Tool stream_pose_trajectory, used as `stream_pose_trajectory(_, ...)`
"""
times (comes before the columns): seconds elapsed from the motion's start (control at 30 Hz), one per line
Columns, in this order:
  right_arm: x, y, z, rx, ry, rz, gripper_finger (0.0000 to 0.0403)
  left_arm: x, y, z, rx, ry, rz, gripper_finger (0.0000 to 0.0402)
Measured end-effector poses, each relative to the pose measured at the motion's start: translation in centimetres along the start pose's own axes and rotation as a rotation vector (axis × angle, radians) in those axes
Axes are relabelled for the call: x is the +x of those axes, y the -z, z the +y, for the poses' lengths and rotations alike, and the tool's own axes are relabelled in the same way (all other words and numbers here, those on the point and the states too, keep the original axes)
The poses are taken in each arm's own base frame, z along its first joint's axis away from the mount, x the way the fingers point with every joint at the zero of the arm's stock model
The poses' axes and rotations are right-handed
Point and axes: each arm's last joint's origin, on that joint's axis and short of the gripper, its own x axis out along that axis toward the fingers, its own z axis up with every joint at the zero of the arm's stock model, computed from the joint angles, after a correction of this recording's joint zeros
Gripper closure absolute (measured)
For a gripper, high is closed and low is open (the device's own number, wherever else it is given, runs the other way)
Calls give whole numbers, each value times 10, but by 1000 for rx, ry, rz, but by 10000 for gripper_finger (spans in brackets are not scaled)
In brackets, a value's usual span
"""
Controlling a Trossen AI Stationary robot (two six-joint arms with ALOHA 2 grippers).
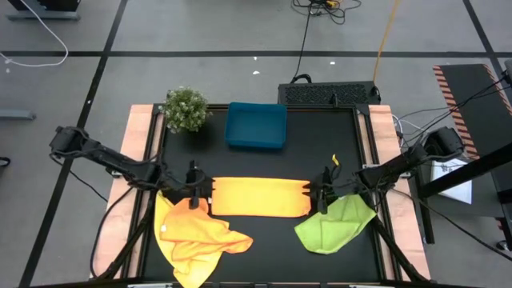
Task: Fold microfiber towels
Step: Fold the right orange microfiber towel
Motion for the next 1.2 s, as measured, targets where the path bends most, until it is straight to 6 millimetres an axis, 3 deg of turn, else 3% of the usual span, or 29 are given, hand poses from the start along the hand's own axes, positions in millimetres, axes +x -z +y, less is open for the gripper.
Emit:
stream_pose_trajectory(0.4, 2, -10, 7, 8, -44, -17, 305, 23, 0, -3, -20, 70, -15, 281)
stream_pose_trajectory(0.5, 4, -22, 14, 48, -72, -35, 305, 25, -7, -4, -40, 71, -36, 290)
stream_pose_trajectory(0.7, 22, -42, 30, -62, -56, 30, 305, 33, -17, -7, -22, 65, -38, 311)
stream_pose_trajectory(1.0, 36, -40, 37, 26, -26, 19, 305, 37, -25, -8, -2, 23, -69, 337)
stream_pose_trajectory(1.2, 39, -44, 45, 16, -52, -82, 305, 37, -28, -8, 26, 22, -108, 350)
